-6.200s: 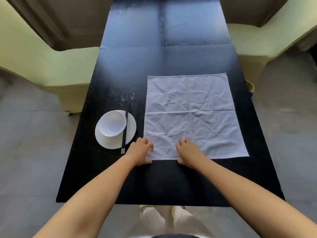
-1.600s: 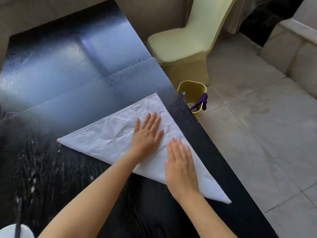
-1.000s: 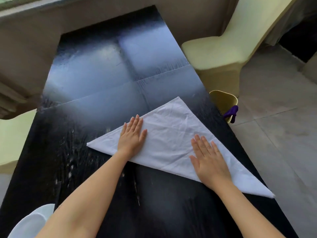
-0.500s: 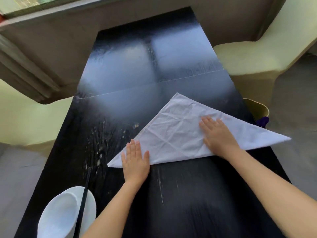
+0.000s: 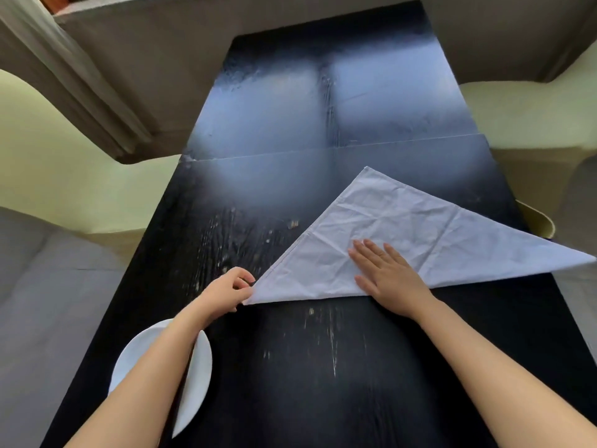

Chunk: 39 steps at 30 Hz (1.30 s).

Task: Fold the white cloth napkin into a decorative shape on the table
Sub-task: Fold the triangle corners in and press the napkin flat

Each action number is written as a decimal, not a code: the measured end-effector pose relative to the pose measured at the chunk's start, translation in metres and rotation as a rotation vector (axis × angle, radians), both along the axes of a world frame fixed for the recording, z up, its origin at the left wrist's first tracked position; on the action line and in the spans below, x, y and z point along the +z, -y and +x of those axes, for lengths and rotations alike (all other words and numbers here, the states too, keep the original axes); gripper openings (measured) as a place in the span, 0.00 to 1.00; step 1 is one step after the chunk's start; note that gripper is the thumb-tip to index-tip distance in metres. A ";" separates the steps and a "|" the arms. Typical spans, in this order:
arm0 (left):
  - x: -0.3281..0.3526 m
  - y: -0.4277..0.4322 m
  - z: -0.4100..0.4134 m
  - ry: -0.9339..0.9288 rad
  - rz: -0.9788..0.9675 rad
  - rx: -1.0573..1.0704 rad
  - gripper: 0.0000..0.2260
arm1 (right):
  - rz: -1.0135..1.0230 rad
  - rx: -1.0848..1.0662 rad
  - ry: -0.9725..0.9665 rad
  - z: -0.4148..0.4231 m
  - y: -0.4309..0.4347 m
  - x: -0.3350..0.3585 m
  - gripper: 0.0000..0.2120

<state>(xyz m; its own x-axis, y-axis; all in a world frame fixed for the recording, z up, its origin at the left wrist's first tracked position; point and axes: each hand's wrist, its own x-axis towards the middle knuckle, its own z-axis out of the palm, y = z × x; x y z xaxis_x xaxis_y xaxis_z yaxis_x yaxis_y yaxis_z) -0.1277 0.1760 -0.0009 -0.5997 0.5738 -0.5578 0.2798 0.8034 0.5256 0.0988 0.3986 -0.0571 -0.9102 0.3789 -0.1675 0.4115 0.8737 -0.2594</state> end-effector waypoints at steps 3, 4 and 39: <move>-0.009 0.009 0.010 -0.081 -0.014 -0.145 0.13 | -0.015 0.017 -0.006 0.006 -0.010 -0.001 0.36; -0.016 0.011 0.015 -0.138 -0.016 -0.184 0.13 | -0.029 0.020 -0.012 0.008 -0.013 0.000 0.35; -0.030 0.042 0.081 -0.063 0.304 0.158 0.04 | 0.087 0.291 -0.032 -0.105 0.026 0.029 0.05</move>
